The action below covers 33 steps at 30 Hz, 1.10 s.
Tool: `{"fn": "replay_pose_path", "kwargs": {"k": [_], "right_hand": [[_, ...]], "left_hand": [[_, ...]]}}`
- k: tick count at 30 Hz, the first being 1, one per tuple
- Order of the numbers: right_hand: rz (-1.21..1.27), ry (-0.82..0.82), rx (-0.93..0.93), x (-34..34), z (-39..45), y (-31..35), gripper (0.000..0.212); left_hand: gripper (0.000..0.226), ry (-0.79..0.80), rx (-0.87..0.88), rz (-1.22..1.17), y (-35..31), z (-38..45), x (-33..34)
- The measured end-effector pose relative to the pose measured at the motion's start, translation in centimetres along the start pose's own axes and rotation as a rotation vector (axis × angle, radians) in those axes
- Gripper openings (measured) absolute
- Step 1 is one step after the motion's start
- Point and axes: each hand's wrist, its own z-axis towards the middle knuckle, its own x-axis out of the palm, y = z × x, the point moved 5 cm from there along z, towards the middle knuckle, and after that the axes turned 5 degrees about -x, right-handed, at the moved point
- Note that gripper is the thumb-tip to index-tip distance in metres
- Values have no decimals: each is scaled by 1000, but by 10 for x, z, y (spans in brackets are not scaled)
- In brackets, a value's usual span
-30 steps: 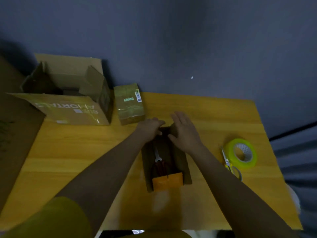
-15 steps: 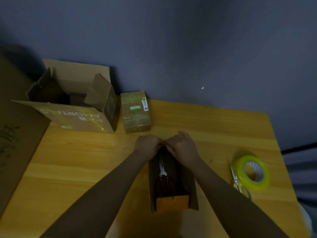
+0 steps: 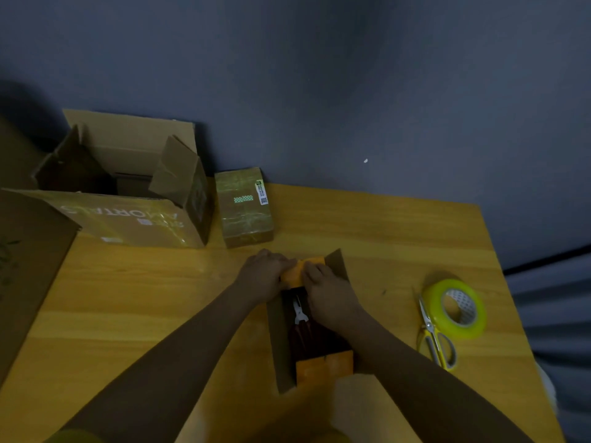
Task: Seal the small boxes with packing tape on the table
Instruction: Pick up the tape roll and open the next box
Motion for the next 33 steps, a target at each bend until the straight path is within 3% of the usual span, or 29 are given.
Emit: {"fn": "replay_pose_path", "kwargs": {"k": [3,6,12,17,20,22,24,26,28,30,33], "right_hand": [[227,-191,136,-14,12,-20,40],[176,-73,217,-14,32,-29,49],[-26,64,66,-19,46,-28,47],[-74,114,10,-19,38,-21,68],[153,-25,112,-37,11,-15,79],[248,-177,170,-46,-23,-7,53],[296,-177,144,-37,-58,9,32],[289,-73,87,-14,-89,27,38],[208,-14,77,9,-109,36,48],[187,-29,100,19,-118,38,54],[207,-58,180,27,-119,31,65]], "left_hand": [[61,-41,-45,-7,-5,-3,-2],[59,-75,-91,-4,-7,-1,-5],[52,-69,-101,3,-5,-3,-3],[52,-45,-69,86,-8,1,-1],[54,-7,-39,127,-8,4,-3],[56,-6,-10,217,-10,6,-9],[61,-52,15,341,-18,4,-23],[60,-230,133,431,-38,-9,-35],[41,-359,304,446,-65,-34,-36],[19,-247,397,388,-78,-58,-11],[38,-13,312,256,-76,-81,23]]}}
